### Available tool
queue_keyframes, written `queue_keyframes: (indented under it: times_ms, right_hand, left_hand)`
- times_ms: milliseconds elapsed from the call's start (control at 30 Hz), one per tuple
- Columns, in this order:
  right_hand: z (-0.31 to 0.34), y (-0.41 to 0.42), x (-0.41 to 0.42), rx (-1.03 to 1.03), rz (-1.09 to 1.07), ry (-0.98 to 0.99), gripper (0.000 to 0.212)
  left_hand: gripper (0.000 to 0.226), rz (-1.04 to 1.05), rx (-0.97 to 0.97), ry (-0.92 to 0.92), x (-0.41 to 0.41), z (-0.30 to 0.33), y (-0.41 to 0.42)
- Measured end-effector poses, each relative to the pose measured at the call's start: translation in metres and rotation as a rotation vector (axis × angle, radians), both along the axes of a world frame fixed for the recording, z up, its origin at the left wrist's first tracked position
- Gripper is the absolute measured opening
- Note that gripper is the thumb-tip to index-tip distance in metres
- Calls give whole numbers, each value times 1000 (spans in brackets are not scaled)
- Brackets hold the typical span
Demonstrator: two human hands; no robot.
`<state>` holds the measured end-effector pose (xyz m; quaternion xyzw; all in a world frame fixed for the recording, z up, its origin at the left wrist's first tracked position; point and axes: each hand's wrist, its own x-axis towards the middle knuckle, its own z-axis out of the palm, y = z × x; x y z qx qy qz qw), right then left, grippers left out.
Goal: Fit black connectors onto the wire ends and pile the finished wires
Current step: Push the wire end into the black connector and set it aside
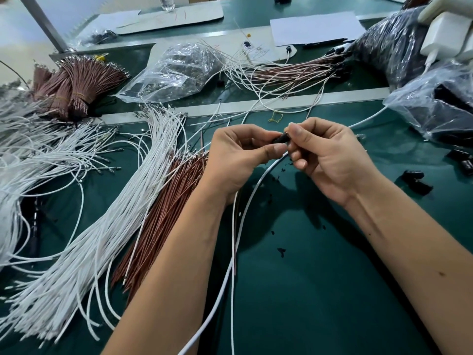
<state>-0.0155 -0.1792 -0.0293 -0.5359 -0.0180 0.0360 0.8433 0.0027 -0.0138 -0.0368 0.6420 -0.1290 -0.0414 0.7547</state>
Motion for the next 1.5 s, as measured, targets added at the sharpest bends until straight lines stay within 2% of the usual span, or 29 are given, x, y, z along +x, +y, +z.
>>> queue_keyframes:
  times_ms: [300,400,567,767,933,1033,1100,1200,1333,1400,1467,1500]
  right_hand:
    - [-3,4,0,-51,-72,-21,14]
    - [-2,5,1,-87,-114,-49,28]
    - [0,6,-2,-175,-89,-51,27]
    - [18,-24,25,17,-191,34,24]
    - [46,-58,94,193,-306,163,23]
    - [63,-83,139,338,-385,186,24]
    - [69,-97,168,348,-454,191,20]
    - [69,-114,206,278,-525,205,13]
    - [59,-127,239,59,-588,284,30]
    - [54,-127,247,-85,-569,332,21]
    - [48,-128,255,-215,-521,398,3]
    - [44,-130,258,-249,-495,425,8]
  left_hand:
    - [18,45,25,-4,-3,4,-4]
    - [17,125,32,19,-4,7,-12]
    - [32,182,86,76,-3,9,-9]
    - [8,44,21,233,-6,29,-6]
    - [9,43,210,240,32,73,-7]
    - [7,97,402,115,68,93,-13]
    - [8,146,573,-10,98,100,-21]
    - [7,213,829,-188,145,99,-35]
    - [5,273,1086,-330,199,80,-51]
    - [6,277,1159,-343,218,65,-54]
    - [8,291,1208,-348,233,51,-59]
    - [10,295,1222,-347,237,45,-62]
